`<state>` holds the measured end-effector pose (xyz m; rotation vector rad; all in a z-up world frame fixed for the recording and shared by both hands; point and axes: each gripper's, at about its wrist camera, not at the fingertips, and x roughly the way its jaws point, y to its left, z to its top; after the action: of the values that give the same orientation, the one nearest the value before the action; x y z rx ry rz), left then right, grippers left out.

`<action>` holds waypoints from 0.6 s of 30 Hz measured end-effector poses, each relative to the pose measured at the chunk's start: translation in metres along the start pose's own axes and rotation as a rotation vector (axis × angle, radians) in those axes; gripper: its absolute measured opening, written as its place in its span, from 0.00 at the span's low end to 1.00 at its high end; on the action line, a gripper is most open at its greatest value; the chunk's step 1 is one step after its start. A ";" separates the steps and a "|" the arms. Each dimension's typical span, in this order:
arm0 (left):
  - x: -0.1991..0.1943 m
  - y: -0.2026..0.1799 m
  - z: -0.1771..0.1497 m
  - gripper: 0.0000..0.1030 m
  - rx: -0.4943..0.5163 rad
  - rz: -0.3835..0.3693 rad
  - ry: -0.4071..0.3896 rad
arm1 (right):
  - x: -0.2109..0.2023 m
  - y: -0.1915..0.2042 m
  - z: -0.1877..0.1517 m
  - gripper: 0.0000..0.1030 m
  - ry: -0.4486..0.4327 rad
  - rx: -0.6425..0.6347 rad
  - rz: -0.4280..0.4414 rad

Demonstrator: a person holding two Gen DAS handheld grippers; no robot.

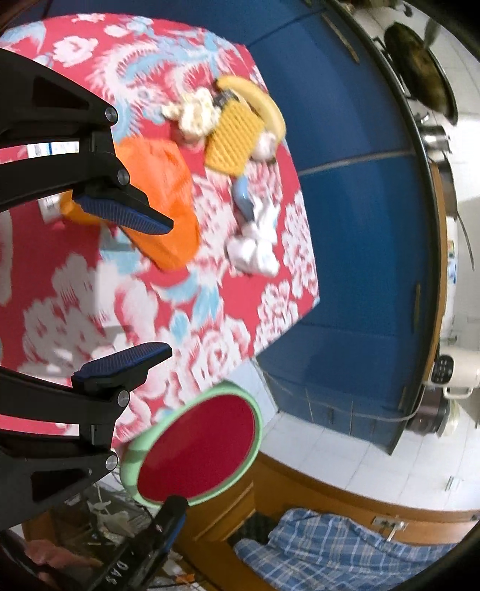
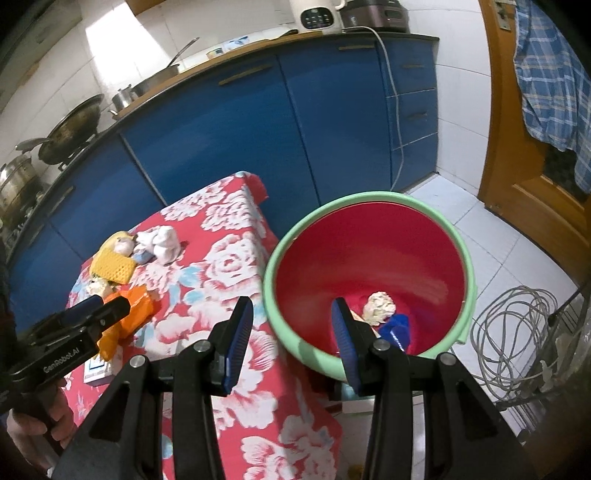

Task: Collect trash
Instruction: 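Move both tools back over the table toward the orange items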

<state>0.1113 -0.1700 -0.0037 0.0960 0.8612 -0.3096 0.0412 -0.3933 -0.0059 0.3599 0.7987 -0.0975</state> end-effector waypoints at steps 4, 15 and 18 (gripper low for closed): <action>-0.001 0.016 -0.009 0.61 -0.022 0.028 0.011 | 0.000 0.009 -0.002 0.44 0.005 -0.010 0.014; 0.017 0.044 -0.029 0.61 -0.073 0.080 0.069 | -0.001 0.026 -0.004 0.44 0.019 -0.041 0.020; 0.022 0.045 -0.032 0.61 -0.069 0.103 0.074 | 0.001 0.030 -0.005 0.44 0.023 -0.048 0.023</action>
<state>0.1154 -0.1260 -0.0431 0.0877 0.9358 -0.1810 0.0449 -0.3633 -0.0015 0.3256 0.8178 -0.0528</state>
